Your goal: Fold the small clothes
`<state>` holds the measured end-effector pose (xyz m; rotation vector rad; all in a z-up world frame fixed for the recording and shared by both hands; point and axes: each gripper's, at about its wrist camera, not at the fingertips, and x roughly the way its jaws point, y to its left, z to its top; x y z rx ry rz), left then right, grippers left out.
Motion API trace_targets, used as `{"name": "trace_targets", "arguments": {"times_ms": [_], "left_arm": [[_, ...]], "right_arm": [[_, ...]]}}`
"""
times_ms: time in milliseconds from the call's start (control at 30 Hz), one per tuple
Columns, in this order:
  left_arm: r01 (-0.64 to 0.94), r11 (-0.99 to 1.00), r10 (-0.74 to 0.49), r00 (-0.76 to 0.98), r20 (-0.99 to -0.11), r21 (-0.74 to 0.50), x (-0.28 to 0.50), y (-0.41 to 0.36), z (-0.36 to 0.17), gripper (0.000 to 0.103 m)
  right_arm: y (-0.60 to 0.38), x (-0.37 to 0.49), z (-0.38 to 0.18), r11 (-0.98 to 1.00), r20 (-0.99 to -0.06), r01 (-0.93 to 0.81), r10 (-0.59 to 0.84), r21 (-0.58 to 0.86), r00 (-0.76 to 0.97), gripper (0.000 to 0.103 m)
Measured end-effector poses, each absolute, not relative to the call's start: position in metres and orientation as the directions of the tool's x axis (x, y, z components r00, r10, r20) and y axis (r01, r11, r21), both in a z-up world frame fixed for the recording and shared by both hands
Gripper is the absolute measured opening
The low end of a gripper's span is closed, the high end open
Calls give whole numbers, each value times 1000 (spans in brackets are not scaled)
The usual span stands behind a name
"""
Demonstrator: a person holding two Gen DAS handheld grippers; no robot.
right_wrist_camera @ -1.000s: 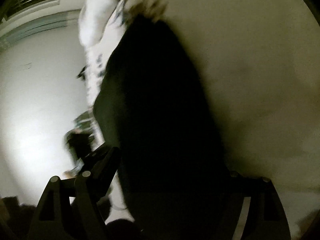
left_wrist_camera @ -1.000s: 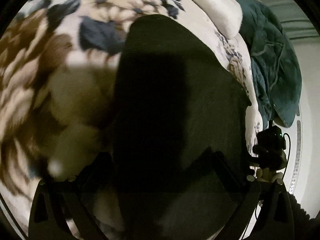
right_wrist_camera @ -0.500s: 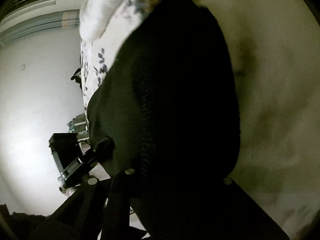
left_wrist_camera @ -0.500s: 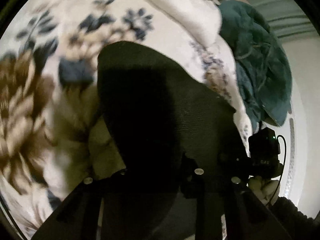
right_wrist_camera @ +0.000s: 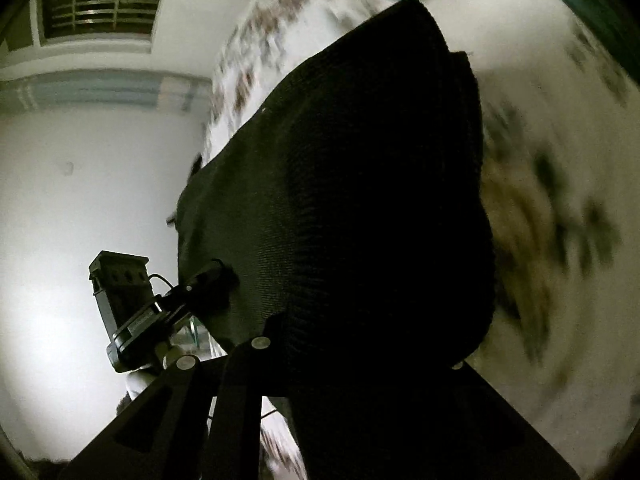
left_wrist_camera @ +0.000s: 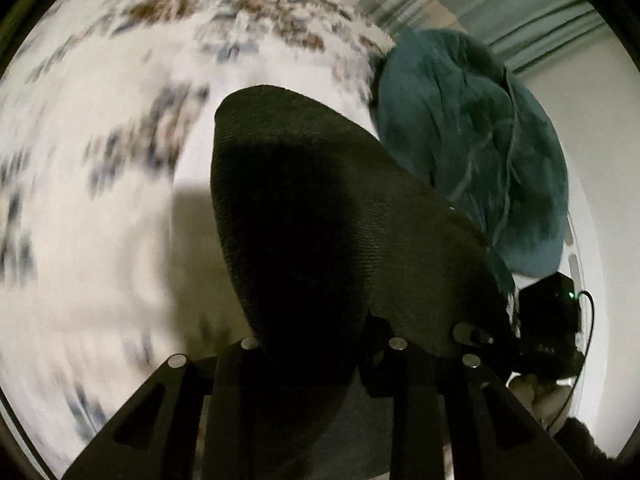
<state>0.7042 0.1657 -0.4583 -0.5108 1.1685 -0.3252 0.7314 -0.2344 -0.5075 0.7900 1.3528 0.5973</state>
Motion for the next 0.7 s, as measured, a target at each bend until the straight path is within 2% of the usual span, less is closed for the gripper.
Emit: {"name": "trace_targets", "arguments": {"times_ms": [133,267,400,533,567,600,667,700], "left_arm": [[-15,869,-455,368,-811,-495,794,190,-467,24],[-72,886,-417,306,-856,-458,853,205,-509,27],[-98,899,-392,257,-883,-427,876,212,-543,35],[-77,895,-410,247,-878,-439,877,212,-541,38],[-72,895,-412,242,-878,-440,876,212,-540,40],[-73,898,-406,243,-881,-434,876,213,-537,42],[-87,907,-379,260,-888,-412,873,216,-530,48],[-101,916,-349,275,-896,-388,867,218,-525,58]], "right_arm": [[-215,811,-513,619,-621,80,759,781,195,16],[-184,874,-535,656,-663,106,722,747,198,16],[-169,897,-556,698,-709,131,682,704,179,16],[-176,898,-559,709,-722,138,670,691,173,18],[-176,899,-559,721,-733,137,659,679,166,20],[-179,896,-559,734,-746,139,647,665,156,29],[-181,893,-554,771,-784,144,603,620,147,41],[-186,885,-551,796,-807,142,570,589,153,46]]}}
